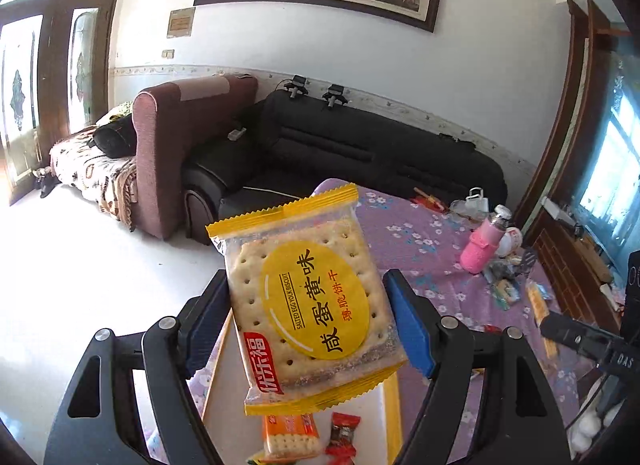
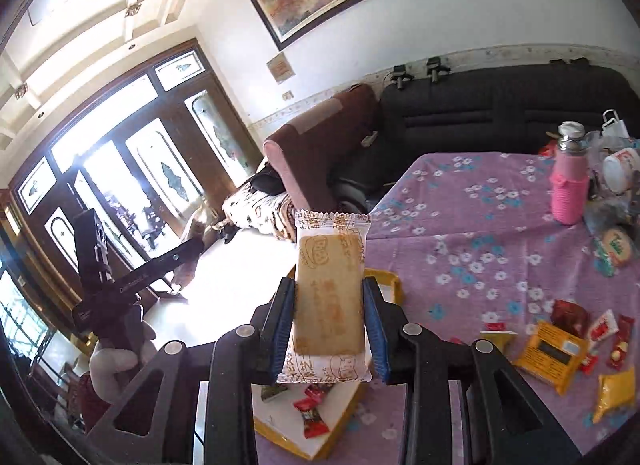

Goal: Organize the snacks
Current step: 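Carry cracker pack and wrapped cake over the tray and open both grippers, then grasp green-and-yellow snack bag with left gripper while right gripper grasps white wrapped snack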

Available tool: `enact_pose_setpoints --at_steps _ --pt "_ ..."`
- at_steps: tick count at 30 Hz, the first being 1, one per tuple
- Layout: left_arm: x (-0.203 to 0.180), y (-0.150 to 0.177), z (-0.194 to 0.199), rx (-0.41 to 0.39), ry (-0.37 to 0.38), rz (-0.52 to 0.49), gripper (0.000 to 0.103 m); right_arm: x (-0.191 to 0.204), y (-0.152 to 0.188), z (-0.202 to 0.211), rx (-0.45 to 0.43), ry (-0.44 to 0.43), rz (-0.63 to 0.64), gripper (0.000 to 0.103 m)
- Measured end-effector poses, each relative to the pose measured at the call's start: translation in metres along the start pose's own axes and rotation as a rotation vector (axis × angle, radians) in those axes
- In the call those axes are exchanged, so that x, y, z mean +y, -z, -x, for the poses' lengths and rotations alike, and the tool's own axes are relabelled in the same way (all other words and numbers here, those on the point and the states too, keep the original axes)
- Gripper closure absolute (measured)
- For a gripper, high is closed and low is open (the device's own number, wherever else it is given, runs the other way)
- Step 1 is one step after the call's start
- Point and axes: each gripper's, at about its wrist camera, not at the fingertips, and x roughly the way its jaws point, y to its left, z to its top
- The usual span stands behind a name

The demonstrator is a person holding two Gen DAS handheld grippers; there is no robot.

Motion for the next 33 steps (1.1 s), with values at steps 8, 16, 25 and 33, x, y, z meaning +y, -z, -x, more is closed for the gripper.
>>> enact_pose_setpoints --at_steps 8,16,25,33 --pt "0.020 0.054 -0.114 0.243 -0.005 0.072 0.027 -0.010 0.060 -0.157 0.234 0.046 -0.019 0.069" --pt "0.029 0.077 -0.158 0.350 -0.040 0.094 0.027 -0.020 0.081 -0.208 0.303 0.088 -0.004 0.069" --pt "0.039 0.072 -0.162 0.356 -0.015 0.174 0.027 -0.016 0.080 -0.209 0.283 0.106 0.021 0.065" --pt "0.016 0.062 -0.100 0.258 0.110 0.168 0.027 -0.051 0.064 -0.105 0.157 0.083 -0.018 0.058"
